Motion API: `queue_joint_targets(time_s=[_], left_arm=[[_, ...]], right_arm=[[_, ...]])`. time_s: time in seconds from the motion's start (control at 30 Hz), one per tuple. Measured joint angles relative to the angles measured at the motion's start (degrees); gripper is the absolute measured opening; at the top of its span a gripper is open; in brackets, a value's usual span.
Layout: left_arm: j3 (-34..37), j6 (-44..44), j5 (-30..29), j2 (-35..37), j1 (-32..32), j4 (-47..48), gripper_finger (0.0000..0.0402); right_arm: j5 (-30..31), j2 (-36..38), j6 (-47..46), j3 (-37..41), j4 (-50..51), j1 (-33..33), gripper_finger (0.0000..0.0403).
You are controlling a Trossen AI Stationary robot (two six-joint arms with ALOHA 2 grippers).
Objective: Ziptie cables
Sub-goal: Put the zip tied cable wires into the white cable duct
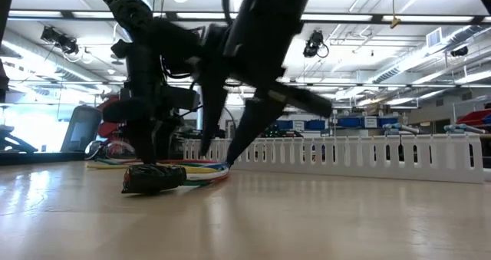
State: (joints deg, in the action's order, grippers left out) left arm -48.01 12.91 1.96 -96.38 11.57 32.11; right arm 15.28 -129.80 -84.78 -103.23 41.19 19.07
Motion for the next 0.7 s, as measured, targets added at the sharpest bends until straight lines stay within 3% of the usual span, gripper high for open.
queue_joint_targets(time_s=[0.37,0.7], left_arm=[[-0.02,0.16,0.30,0.00,-0.03,0.03,0.0262],[-0.02,-1.48,1.79,0.02,-1.35,1.22,0.0262]], right_arm=[[-5.48,-2.50,-4.79,-1.99,6.85,-0.15,0.0111],[-9.58,-1.77,11.33,-2.51,20.84,0.32,0.0111]])
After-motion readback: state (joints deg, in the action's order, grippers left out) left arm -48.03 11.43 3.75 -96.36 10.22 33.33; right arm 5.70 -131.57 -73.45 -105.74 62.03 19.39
